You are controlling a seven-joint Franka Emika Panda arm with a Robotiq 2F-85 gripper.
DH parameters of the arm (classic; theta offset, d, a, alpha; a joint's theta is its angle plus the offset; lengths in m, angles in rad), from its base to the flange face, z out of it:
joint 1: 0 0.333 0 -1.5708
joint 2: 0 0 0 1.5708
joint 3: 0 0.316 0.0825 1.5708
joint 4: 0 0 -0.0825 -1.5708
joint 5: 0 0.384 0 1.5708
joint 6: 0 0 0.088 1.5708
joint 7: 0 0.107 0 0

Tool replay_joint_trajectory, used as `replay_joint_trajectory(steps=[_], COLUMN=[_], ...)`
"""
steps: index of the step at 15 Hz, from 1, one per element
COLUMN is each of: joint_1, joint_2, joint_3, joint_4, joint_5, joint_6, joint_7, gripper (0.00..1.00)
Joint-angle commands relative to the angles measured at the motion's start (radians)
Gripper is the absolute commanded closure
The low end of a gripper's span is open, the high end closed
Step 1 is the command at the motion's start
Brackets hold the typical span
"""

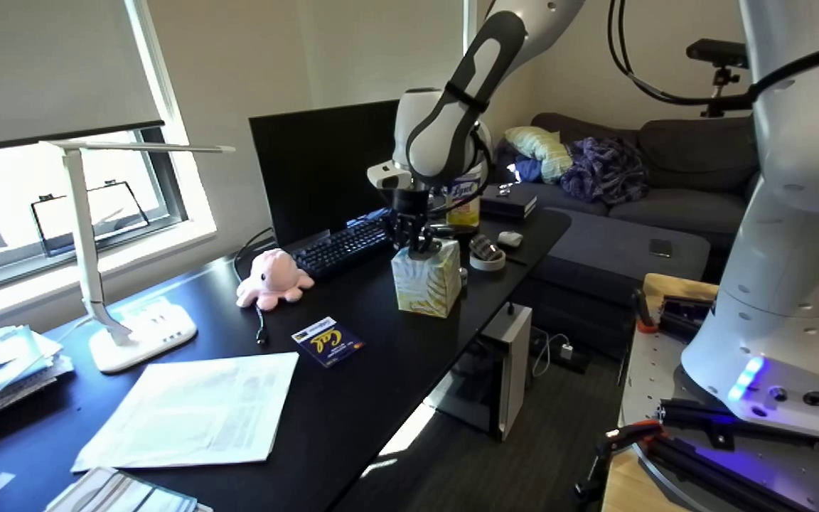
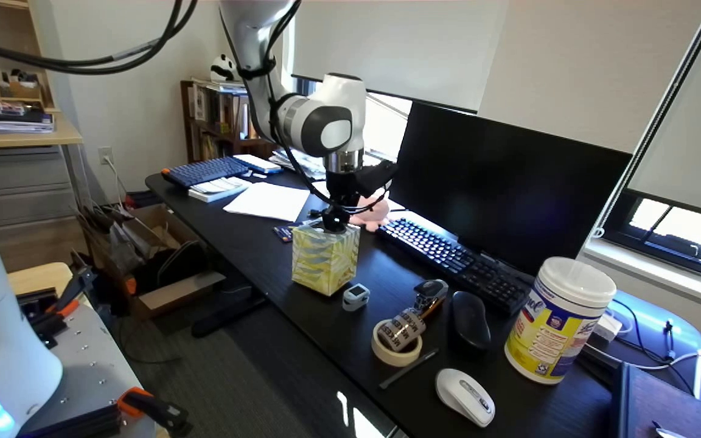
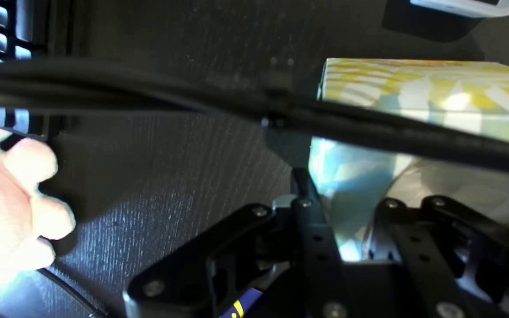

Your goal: Pick up the box from the table and move it to the right.

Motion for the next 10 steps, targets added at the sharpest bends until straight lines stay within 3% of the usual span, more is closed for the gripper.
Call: replay_joint_trajectory(steps=[1,10], joint_1=[-0.001,0.016], joint_2=[-0.01,-0.005], joint_3=[-0.011,-0.047], joint_4=[-0.025,-0.033], joint_5=[0.05,0.101], joint_6=[0.002,0.042], joint_7=[0.018,0.205], gripper=[0.98,0.98])
